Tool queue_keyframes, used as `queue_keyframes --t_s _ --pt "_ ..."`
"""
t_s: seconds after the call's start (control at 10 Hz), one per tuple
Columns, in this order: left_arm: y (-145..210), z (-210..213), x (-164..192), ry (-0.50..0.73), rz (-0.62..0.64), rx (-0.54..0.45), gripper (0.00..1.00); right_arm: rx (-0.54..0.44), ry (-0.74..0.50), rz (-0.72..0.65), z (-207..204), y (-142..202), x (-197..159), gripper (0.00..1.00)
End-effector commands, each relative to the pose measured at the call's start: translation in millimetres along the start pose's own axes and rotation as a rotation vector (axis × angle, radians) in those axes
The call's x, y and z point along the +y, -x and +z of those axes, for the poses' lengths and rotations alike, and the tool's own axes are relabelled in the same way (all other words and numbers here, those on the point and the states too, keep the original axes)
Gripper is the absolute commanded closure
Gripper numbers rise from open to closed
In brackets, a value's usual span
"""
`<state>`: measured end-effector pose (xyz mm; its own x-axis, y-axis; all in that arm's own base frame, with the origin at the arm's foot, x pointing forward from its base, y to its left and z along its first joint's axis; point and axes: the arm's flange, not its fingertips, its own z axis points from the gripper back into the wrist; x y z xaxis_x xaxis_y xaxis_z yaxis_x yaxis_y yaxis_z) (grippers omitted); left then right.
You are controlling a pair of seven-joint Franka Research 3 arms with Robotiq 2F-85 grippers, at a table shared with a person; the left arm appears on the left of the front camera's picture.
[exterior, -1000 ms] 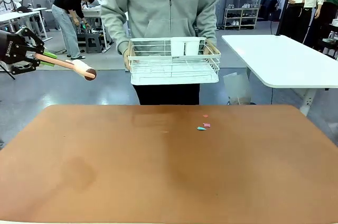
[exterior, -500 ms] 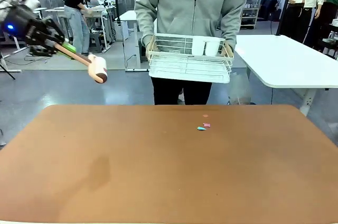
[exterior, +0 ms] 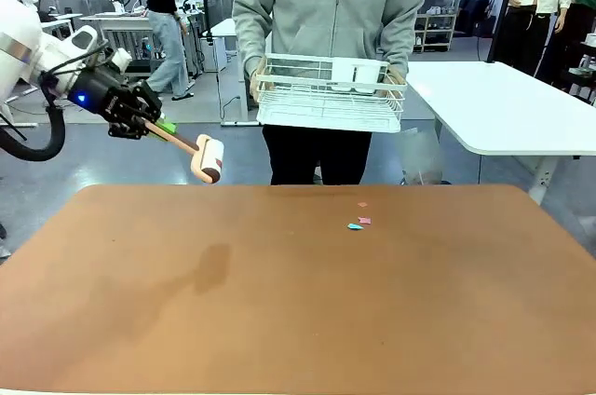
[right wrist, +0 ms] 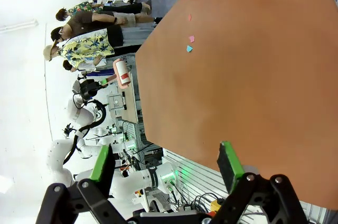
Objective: Clean the table.
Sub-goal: Clean the table with the Lint Roller when the human lifts the Dish drying rack.
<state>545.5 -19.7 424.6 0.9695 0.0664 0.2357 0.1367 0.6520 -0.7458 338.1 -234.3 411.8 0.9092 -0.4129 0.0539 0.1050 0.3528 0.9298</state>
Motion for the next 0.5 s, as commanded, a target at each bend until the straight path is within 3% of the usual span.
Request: queue_keyframes --t_s 0.0,0.1,0.4 --pt "-10 15 -11 0.014 0.094 0.005 0.78 -0.005 -0.004 0.008 3 0 3 0.0" --pt "0 0 0 0.0 0.0 0.0 0.78 -0.005 -0.004 0.008 3 0 3 0.0" --pt "0 0 0 0.0 0.0 0.0 0.78 -0.005 -0.004 0.008 3 0 3 0.0"
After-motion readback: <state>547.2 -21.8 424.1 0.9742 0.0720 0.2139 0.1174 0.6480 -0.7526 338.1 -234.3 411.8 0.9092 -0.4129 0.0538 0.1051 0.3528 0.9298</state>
